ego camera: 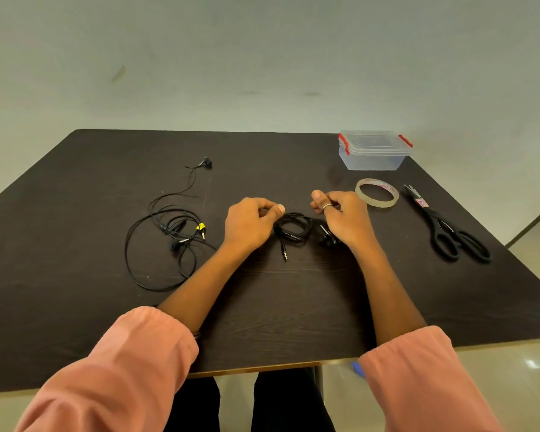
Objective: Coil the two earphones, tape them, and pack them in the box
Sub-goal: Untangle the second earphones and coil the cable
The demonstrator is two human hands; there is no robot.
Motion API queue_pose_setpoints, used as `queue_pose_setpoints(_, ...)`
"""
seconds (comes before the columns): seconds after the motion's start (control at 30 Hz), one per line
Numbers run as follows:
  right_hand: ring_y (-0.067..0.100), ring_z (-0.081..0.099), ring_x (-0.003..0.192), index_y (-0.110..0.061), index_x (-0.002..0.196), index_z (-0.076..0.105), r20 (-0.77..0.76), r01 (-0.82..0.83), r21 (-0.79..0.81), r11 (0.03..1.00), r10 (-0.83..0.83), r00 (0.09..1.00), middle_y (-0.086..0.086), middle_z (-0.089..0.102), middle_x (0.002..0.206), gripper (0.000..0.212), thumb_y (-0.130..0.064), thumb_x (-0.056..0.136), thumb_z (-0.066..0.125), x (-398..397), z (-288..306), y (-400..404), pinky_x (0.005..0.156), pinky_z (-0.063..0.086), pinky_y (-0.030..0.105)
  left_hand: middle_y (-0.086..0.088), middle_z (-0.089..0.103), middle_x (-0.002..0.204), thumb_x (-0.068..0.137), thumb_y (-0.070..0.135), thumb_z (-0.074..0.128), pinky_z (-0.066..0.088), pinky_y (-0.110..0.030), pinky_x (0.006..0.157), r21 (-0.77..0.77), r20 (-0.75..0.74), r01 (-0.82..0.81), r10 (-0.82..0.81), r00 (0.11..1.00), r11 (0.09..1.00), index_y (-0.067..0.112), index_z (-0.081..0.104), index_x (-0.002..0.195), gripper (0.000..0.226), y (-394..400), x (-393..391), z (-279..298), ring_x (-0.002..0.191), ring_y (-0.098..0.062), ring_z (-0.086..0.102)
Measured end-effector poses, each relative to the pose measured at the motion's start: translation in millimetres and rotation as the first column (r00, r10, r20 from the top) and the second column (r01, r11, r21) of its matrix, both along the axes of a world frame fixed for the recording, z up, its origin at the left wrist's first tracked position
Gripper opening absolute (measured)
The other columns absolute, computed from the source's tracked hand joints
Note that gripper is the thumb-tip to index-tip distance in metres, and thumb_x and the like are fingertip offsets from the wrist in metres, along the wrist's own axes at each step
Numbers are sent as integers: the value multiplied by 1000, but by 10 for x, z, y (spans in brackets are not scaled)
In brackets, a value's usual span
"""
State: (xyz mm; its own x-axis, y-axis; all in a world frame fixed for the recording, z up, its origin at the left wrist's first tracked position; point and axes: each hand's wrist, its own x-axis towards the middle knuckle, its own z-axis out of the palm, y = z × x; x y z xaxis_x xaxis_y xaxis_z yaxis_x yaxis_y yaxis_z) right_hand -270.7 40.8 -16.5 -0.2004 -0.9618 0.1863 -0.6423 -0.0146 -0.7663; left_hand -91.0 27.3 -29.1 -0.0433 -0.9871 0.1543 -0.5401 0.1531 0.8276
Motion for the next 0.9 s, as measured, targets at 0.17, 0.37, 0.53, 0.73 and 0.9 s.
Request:
queue_pose_setpoints(0.17,18,66,89,-9,94,73,-4,-7,-48,999,7,1000,8,73,93,37,-39,97,51,-3,-5,-6,81,50,30,3,71,93,90,28,64,47,-13,74,-35,-41,10,-12,999,999,18,73,103,18,5,24,11,84,-6,61)
queue_pose_setpoints(0.37,7,66,80,-12,90,72,90,74,-353,933,-45,995,-2,70,86,28,-30,98,52,68,33,28,71,46,7,9,71,80,90,20,65,49,-23,60,-241,-308,-106,27,951,965,22,75,92,11,84,289,358,61,-4,55)
queue_pose_setpoints(0.53,16,68,75,-12,84,72,86,-63,-464,883,116,989,1,71,80,29,-30,97,54,453,129,52,70,57,35,13,65,66,89,19,65,44,-21,52,-287,-341,-236,131,931,929,21,75,90,10,119,842,556,51,-1,51)
queue_pose_setpoints(0.73,-1,60,68,-15,90,73,-133,-529,-105,842,515,847,-10,68,77,9,-21,90,66,1147,357,-78,66,47,19,1,73,92,90,23,64,51,-22,80,-183,-3,-325,330,944,928,17,74,95,13,49,1523,281,85,-10,65)
queue_pose_setpoints(0.9,14,62,72,-13,101,71,-269,-611,93,786,611,744,5,71,85,22,-31,93,62,1575,313,-174,63,44,25,5,69,89,93,20,61,44,-20,75,-158,85,-328,344,935,931,17,73,101,15,46,1725,158,80,-8,61)
